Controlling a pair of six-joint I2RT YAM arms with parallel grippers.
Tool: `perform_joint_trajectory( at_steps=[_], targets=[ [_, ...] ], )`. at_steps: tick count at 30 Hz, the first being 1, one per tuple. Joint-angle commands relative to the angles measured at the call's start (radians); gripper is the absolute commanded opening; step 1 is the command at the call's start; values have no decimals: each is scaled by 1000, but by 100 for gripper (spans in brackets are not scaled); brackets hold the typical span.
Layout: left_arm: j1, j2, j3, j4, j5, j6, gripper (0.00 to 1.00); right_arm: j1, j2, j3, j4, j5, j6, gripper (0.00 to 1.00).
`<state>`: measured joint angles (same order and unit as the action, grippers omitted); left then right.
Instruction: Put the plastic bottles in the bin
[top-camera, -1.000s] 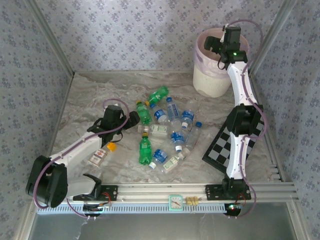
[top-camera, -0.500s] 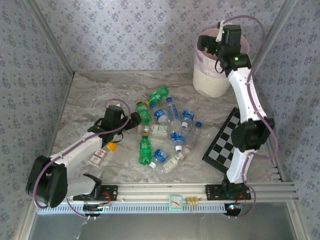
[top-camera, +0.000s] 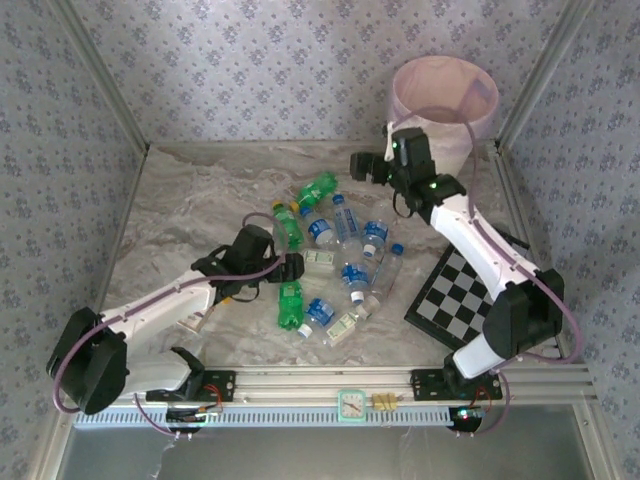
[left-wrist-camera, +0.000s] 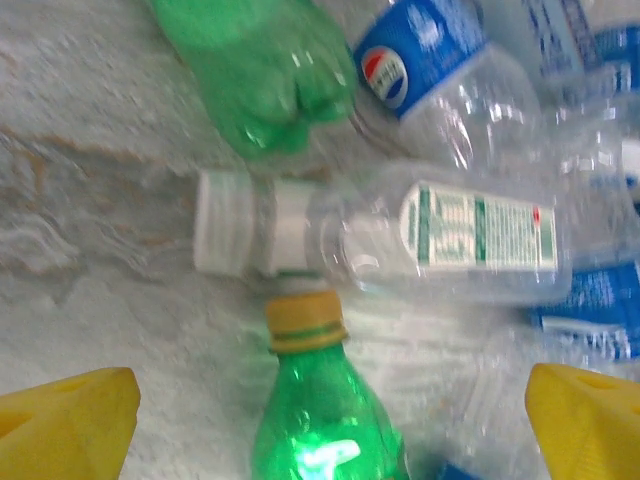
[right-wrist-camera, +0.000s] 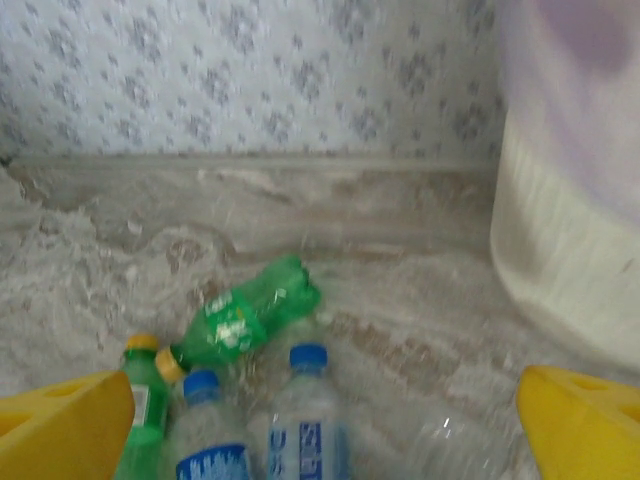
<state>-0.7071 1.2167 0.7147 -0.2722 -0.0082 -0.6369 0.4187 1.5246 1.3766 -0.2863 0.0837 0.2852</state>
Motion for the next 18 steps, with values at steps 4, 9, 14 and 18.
perform_joint_trajectory(
  at_steps=[4, 9, 14, 18],
  targets=[
    [-92, -67, -49, -149, -2, 5, 98, 53, -64, -157, 75, 48, 148, 100],
    [-137, -64, -95, -166, 1, -36, 98, 75, -89, -267, 151, 40, 227, 100],
    [-161, -18, -109, -152, -6, -41, 97, 97, -93, -292, 230, 26, 233, 100],
    [-169, 15, -106, -139, -7, -37, 96, 107, -74, -266, 236, 16, 228, 100]
  ],
)
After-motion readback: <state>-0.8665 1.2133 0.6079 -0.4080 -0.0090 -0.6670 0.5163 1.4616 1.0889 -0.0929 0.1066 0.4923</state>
